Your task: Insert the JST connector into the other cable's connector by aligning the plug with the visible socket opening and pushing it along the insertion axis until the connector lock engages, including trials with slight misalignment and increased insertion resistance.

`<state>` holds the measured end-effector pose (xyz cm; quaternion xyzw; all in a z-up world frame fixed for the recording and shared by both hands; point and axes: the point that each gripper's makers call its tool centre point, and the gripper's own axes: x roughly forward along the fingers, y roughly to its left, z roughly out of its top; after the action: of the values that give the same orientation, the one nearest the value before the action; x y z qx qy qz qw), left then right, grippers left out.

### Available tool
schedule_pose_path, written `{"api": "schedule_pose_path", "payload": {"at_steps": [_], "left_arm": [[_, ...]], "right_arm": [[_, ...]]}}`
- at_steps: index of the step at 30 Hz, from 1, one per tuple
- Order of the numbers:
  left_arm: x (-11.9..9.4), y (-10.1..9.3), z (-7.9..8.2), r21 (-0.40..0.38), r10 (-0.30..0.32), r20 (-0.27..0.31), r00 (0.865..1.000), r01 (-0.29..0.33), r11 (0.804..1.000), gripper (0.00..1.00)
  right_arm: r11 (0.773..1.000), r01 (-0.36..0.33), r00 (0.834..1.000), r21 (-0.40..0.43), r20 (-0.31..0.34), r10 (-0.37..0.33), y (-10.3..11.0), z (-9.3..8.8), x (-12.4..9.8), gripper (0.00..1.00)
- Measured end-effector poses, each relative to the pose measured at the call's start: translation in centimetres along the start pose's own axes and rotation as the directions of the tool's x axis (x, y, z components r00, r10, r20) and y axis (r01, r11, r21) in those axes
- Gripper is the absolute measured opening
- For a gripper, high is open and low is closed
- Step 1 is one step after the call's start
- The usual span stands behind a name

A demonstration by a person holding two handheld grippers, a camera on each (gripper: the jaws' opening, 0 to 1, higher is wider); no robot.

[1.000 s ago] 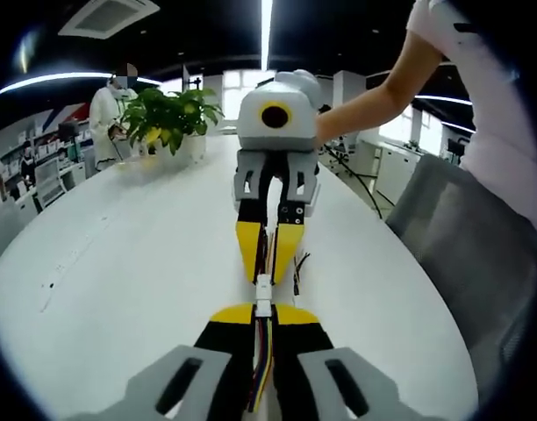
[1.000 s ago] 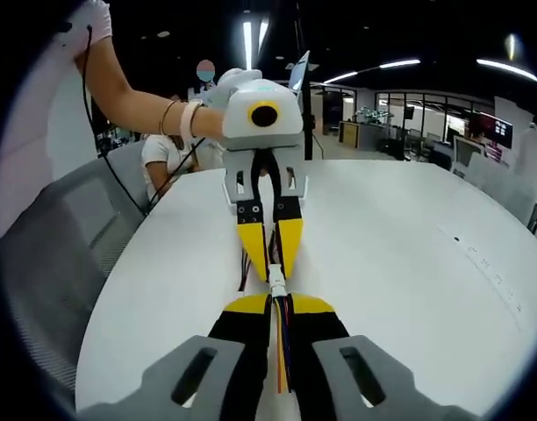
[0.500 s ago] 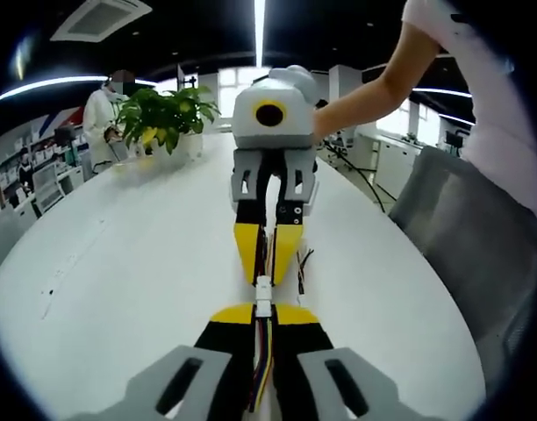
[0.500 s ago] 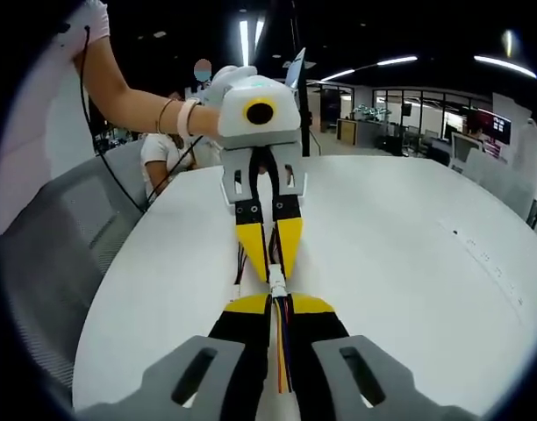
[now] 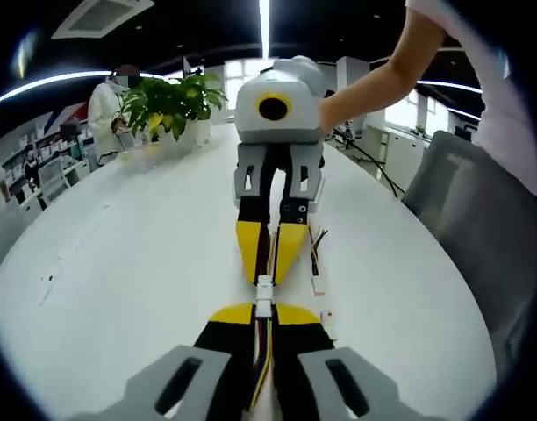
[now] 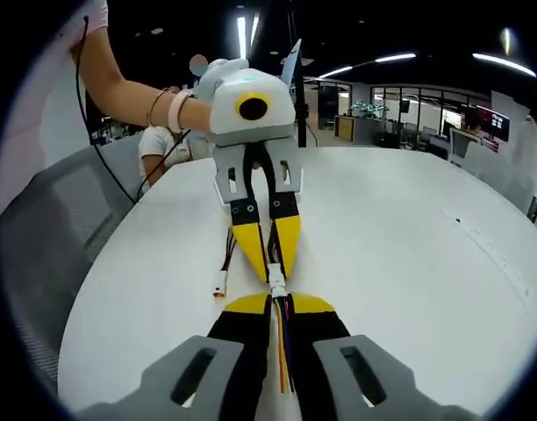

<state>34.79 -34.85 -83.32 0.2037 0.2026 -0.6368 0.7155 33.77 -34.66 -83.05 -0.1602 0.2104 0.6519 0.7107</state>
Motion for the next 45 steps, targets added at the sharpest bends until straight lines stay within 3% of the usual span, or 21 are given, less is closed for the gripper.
{"api": "schedule_pose_path", "payload": {"at_steps": [12, 21, 25, 32, 38, 45], "left_arm": [[0.6, -0.3, -0.5, 0.021, 0.001, -0.034, 0.999, 0.000, 1.000, 0.00], [0.6, -0.5, -1.0, 0.008, 0.001, -0.053, 0.999, 0.000, 1.000, 0.06], [0.1, -0.1, -0.6, -0.008, 0.023, -0.040, 0.999, -0.023, 1.000, 0.11], [-1.0, 0.1, 0.8, -0.001, 0.056, -0.011, 0.998, -0.056, 0.998, 0.13], [-1.8, -0.8, 1.9, 0.025, 0.078, 0.009, 0.997, -0.078, 0.997, 0.14], [-2.5, -2.3, 1.9, 0.052, 0.102, 0.019, 0.995, -0.103, 0.993, 0.14]], "right_arm": [[1.000, 0.010, 1.000, -0.009, -0.023, -0.011, 0.1, -0.9, 0.4, 0.05], [1.000, 0.024, 0.999, -0.010, -0.034, -0.024, 0.0, -1.1, 0.4, 0.09], [1.000, 0.028, 0.999, -0.009, -0.028, -0.028, 0.1, -0.9, 0.1, 0.10], [0.999, 0.044, 0.999, -0.014, 0.000, -0.044, 0.3, 0.3, -0.9, 0.11], [0.997, 0.068, 0.997, -0.021, 0.040, -0.067, 0.8, 1.7, -1.8, 0.11], [0.997, 0.056, 0.998, -0.046, 0.030, -0.055, 2.5, 1.3, -2.2, 0.11]]}}
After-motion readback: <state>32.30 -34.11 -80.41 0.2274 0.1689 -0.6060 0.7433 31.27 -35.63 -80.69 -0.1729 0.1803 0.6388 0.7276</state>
